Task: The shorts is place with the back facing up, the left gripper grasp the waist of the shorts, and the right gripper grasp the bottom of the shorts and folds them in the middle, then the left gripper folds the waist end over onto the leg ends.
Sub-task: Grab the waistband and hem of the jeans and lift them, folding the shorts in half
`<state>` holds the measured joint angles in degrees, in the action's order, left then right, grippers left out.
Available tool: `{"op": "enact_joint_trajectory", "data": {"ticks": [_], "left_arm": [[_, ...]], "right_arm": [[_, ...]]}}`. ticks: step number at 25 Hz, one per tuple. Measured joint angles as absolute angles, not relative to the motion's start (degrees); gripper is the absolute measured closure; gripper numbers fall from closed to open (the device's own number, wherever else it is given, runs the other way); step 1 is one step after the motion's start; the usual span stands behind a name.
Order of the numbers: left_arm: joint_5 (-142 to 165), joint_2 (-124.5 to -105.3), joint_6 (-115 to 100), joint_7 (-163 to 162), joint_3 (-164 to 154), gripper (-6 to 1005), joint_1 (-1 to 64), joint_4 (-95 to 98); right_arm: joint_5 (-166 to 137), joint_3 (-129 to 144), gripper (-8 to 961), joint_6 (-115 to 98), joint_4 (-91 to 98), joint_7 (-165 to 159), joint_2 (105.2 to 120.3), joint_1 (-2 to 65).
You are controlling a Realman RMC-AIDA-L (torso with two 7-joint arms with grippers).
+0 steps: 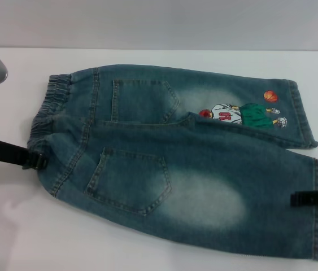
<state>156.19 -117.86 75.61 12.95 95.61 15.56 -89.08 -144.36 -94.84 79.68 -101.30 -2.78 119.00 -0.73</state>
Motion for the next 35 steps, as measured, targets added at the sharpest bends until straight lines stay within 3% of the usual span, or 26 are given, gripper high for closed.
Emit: {"op": "enact_joint_trajectory", "data": {"ticks": [17,35], "left_arm": [[156.17,-117.86,75.35,14.04,95.54,796,16.85,-88.50],[156.12,-117.92,75.62,14.90,95.27,800,17.30,-88.06]], "right_arm": [[-150.23,-90.80,162,84.22,-105.70,-6.89,119.04,-3.19],[-149.75,-85.89,162,80.71,-104.33,-8.61,119.09,-2.97]]}}
